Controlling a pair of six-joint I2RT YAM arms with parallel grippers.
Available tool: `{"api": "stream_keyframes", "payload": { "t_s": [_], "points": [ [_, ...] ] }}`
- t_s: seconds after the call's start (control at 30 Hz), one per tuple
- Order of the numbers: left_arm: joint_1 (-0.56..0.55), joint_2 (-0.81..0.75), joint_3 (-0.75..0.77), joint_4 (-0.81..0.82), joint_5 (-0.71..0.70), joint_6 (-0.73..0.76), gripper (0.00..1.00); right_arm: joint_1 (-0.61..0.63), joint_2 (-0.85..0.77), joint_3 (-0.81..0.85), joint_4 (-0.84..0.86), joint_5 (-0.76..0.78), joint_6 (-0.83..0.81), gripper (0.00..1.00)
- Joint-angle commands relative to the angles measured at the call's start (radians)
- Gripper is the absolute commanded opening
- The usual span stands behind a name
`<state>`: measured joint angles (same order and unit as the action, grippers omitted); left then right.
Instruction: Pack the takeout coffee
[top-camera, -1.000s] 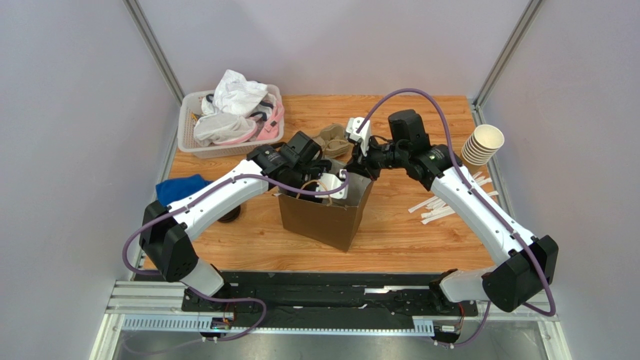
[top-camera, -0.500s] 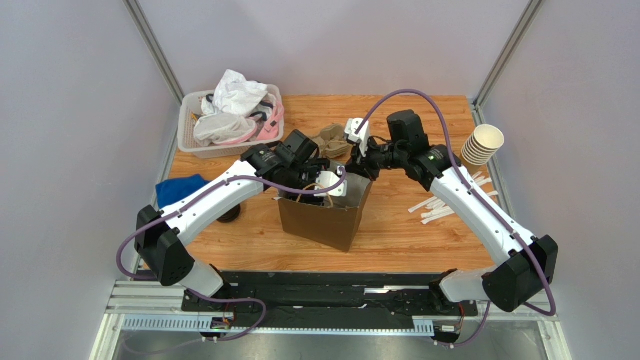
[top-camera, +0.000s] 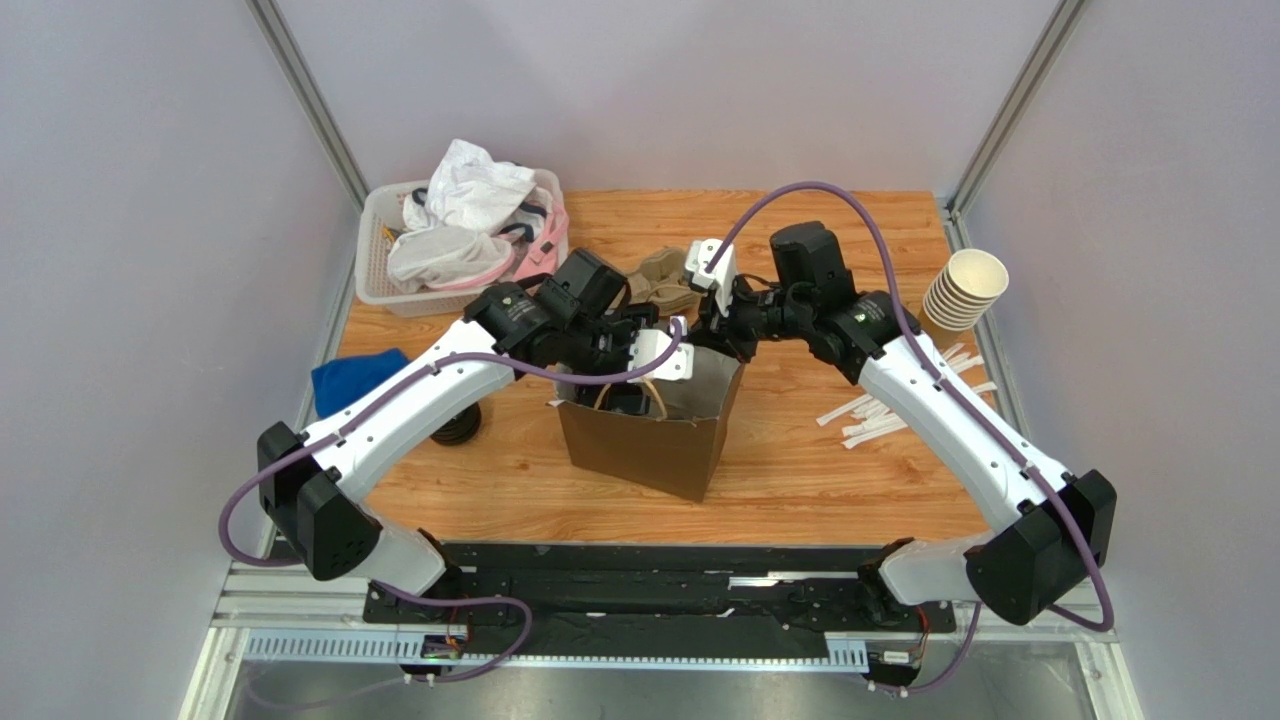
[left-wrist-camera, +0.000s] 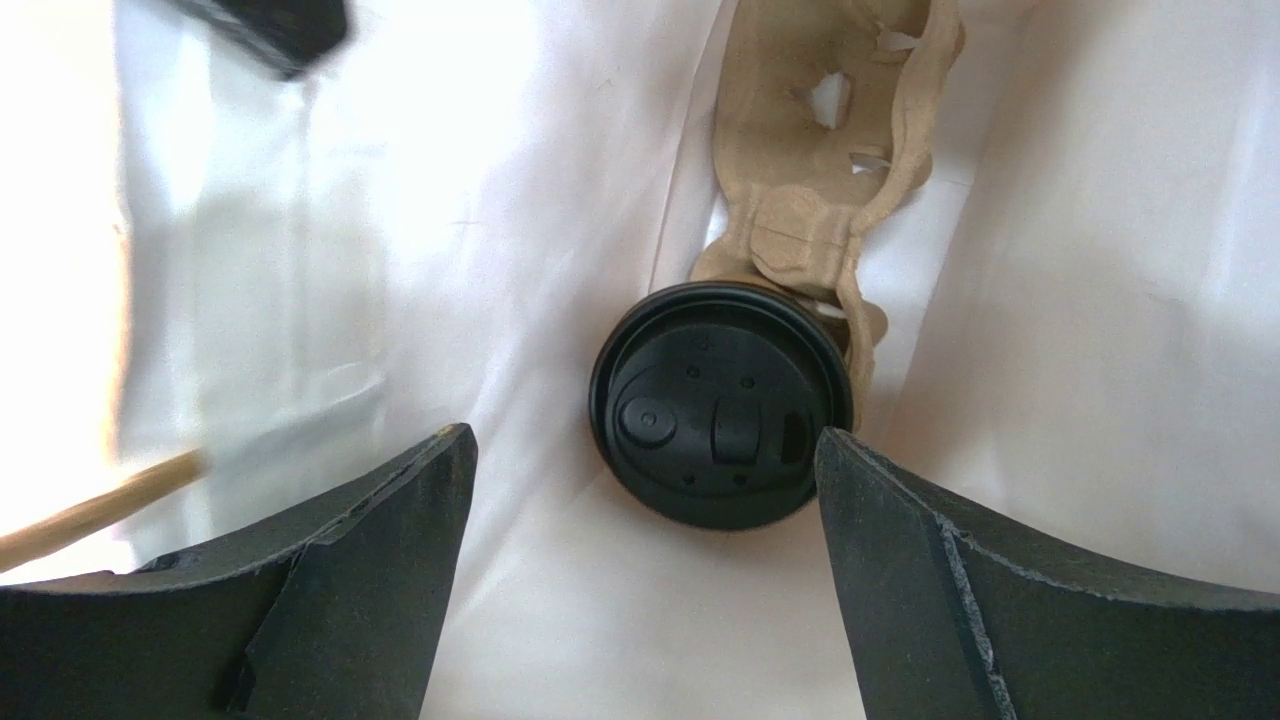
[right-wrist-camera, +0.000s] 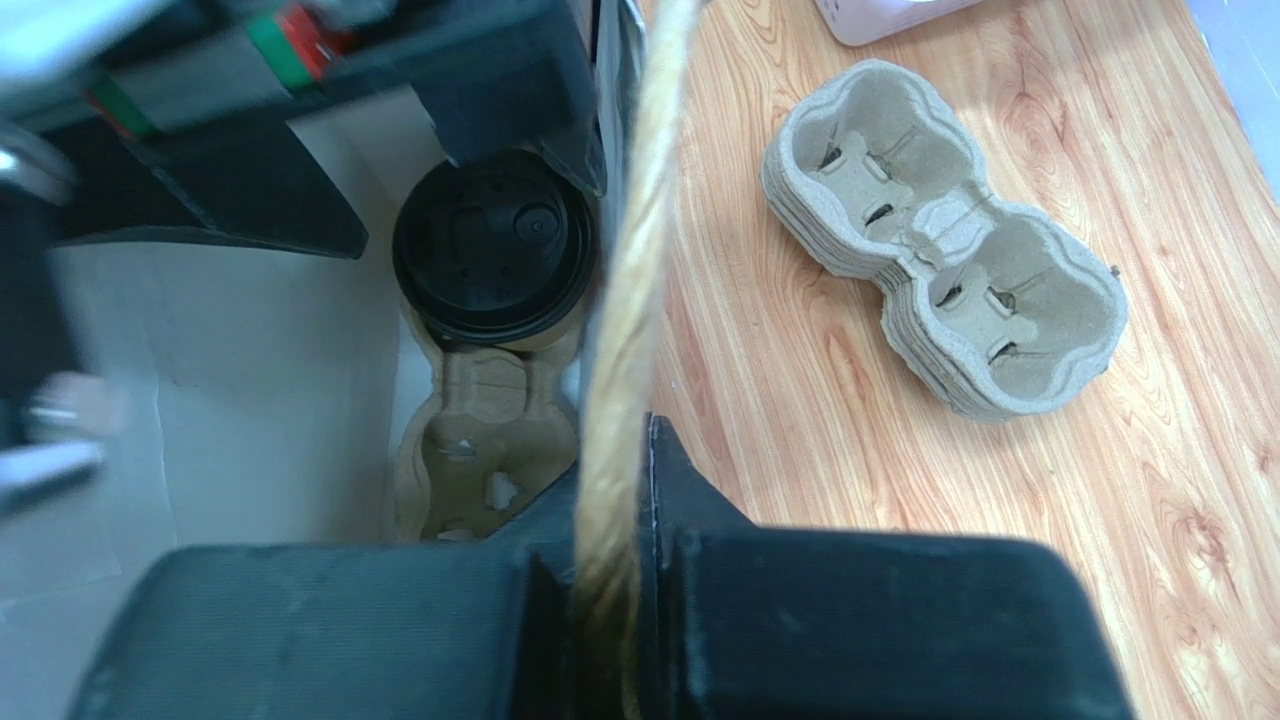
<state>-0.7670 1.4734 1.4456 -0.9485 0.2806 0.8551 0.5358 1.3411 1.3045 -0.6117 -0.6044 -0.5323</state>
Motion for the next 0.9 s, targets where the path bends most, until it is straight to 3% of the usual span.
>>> {"api": "stream_keyframes", "payload": {
  "t_s": [0.0,0.27,0.53,0.7,0.87],
  "points": [
    [0.001,-0.061,0.058,-0.019,0.048,-0.016,0.91,0.004,-0.025,0.029,0.036,0.015,-0.032,0.0],
    [0.018,-0.119,0.021,0.039,0.078,-0.076,0.91,0.009,-0.043,0.019,0.035,0.011,-0.054,0.0],
    [0.06,-0.222,-0.033,0.299,0.008,-0.235,0.89,0.03,-0.097,-0.028,0.064,0.011,-0.104,0.0],
    [0.064,-0.309,-0.088,0.43,0.012,-0.321,0.98,0.044,-0.12,-0.04,0.055,0.008,-0.135,0.0],
    [0.083,-0.346,-0.105,0.467,-0.012,-0.409,0.99,0.056,-0.137,-0.054,0.047,0.003,-0.166,0.0]
  ]
}}
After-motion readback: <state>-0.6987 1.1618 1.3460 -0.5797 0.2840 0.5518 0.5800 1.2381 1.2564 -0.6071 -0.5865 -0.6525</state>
